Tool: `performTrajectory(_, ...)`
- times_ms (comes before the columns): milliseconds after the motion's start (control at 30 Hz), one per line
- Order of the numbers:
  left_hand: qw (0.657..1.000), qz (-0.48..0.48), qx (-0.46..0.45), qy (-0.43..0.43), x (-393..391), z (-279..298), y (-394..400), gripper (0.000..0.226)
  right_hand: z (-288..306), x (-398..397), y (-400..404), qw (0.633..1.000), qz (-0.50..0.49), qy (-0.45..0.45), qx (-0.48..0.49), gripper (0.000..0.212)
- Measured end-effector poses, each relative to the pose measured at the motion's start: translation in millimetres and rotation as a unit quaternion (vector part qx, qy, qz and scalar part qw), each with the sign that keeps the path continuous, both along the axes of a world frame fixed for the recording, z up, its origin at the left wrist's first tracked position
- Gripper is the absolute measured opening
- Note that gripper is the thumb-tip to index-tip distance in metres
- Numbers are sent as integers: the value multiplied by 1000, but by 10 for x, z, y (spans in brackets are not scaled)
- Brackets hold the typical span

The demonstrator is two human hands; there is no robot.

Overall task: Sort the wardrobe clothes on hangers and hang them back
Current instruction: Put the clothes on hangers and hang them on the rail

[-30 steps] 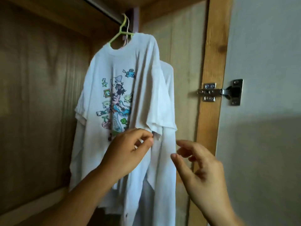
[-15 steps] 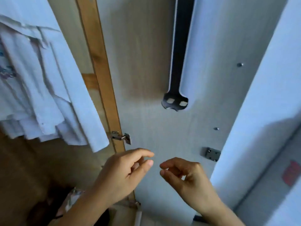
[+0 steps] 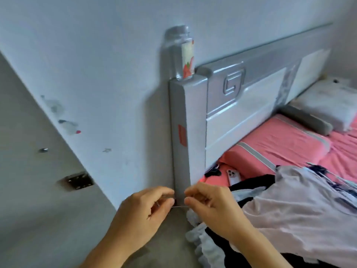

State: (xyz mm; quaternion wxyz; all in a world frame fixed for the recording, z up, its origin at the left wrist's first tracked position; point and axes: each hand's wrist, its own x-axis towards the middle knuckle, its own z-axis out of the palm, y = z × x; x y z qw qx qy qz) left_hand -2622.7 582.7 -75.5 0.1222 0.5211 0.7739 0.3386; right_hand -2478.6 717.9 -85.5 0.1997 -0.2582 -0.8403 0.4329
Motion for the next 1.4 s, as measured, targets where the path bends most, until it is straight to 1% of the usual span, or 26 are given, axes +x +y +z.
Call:
performTrajectory(33,1000,-19,-6,-5,-13,-61,157,38,-19,106,96,1000,-28,-6,11,16)
performTrajectory(100,998,-66,-12,-6,-11,-165,484,29,-80,371,295,995,-100,-20,14,11)
performTrajectory(167,993,-114,-31,0,18,-259,810,10,-160,685,453,982,-188,-34,13,7)
performTrajectory(200,990,-136,-40,0,25,-297,962,13,-197,837,504,972,-231,-38,12,7)
performTrajectory(233,987,-154,-40,1,30,-325,1087,21,-225,971,537,963,-268,-38,7,6)
performTrajectory(267,983,-177,-46,1,58,-361,1248,24,-254,1125,562,950,-309,-35,1,11)
performTrajectory(333,973,-222,-56,2,148,-421,1538,18,-283,1393,585,928,-371,-31,-5,28)
performTrajectory(400,965,-255,-61,-10,270,-450,1789,10,-298,1602,599,908,-418,-32,-13,33)
performTrajectory(467,952,-300,-61,-10,476,-478,2070,16,-325,1825,646,884,-465,-36,-19,29)
performTrajectory(533,939,-338,-65,-12,731,-472,2357,16,-358,2028,726,865,-501,-41,-17,19)
performTrajectory(600,929,-362,-69,-22,977,-481,2620,14,-404,2213,844,850,-526,-39,-12,13)
performTrajectory(700,918,-386,-79,-48,1366,-541,3032,7,-544,2544,1111,829,-557,-45,-11,16)
performTrajectory(800,909,-403,-90,-62,1747,-627,3450,33,-707,2906,1454,805,-591,-51,-25,20)
performTrajectory(900,903,-412,-106,-56,2168,-771,3894,43,-874,3287,1843,789,-610,-59,-46,19)
performTrajectory(933,901,-416,-115,-50,2322,-839,4054,45,-949,3429,1988,787,-612,-66,-52,18)
performTrajectory(1033,893,-423,-153,-28,2711,-1052,4455,39,-1179,3783,2384,782,-614,-96,-51,14)
performTrajectory(1133,884,-427,-187,-32,3014,-1242,4749,45,-1422,4079,2725,768,-627,-115,-63,15)
performTrajectory(1200,878,-425,-217,-23,3188,-1374,4909,39,-1625,4258,2925,759,-630,-141,-84,18)
performTrajectory(1267,877,-417,-236,-16,3299,-1489,5030,25,-1811,4394,3088,750,-630,-170,-112,21)
performTrajectory(1333,878,-406,-254,-13,3382,-1587,5131,10,-1980,4499,3228,740,-612,-241,-139,22)
performTrajectory(1400,880,-394,-264,-20,3437,-1645,5200,9,-2084,4557,3314,728,-591,-303,-167,20)
